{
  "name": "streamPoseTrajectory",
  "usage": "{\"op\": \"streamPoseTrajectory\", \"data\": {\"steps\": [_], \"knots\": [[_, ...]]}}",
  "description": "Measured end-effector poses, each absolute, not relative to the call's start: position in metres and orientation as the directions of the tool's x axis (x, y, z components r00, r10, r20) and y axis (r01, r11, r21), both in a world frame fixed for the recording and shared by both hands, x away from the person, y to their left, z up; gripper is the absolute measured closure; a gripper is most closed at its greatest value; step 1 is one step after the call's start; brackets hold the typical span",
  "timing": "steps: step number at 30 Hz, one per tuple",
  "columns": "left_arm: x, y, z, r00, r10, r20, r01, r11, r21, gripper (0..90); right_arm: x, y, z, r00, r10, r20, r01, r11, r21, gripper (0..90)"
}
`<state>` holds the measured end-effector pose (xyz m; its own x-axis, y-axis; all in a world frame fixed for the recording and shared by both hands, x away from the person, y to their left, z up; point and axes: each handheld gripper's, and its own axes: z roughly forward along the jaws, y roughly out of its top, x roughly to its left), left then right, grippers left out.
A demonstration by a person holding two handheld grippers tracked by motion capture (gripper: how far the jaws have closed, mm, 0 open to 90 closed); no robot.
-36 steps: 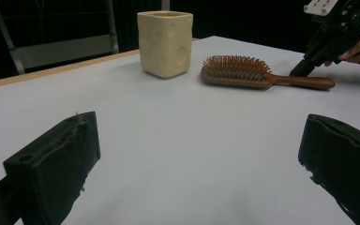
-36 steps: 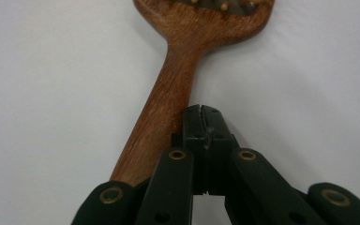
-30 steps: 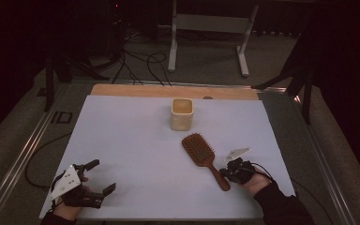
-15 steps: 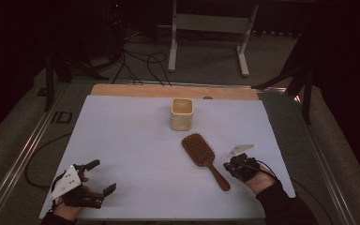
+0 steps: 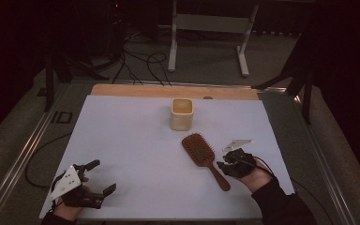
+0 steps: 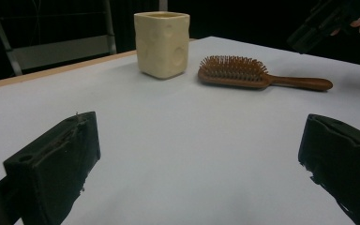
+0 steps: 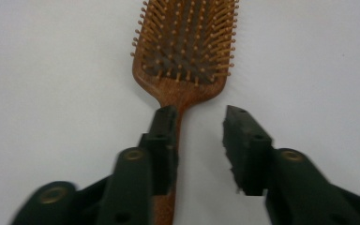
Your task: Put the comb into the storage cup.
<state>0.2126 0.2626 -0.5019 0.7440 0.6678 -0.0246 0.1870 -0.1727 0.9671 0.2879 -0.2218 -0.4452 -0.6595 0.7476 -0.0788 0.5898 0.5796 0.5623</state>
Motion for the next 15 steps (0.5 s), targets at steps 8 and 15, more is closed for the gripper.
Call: {"op": "streamPoseTrajectory", "data": {"steps": [8, 15], "knots": [[0.212, 0.263, -0.502, 0.745, 0.666, -0.024, 0.186, -0.173, 0.967, 0.0, 0.292, -0.212, -0.441, -0.664, 0.745, -0.066, 0.603, 0.585, 0.543, 35.1], [0.212, 0.262, -0.502, 0.746, 0.666, -0.026, 0.188, -0.173, 0.967, 0.0, 0.297, -0.205, -0.443, -0.657, 0.751, -0.064, 0.622, 0.588, 0.517, 14.1]]}}
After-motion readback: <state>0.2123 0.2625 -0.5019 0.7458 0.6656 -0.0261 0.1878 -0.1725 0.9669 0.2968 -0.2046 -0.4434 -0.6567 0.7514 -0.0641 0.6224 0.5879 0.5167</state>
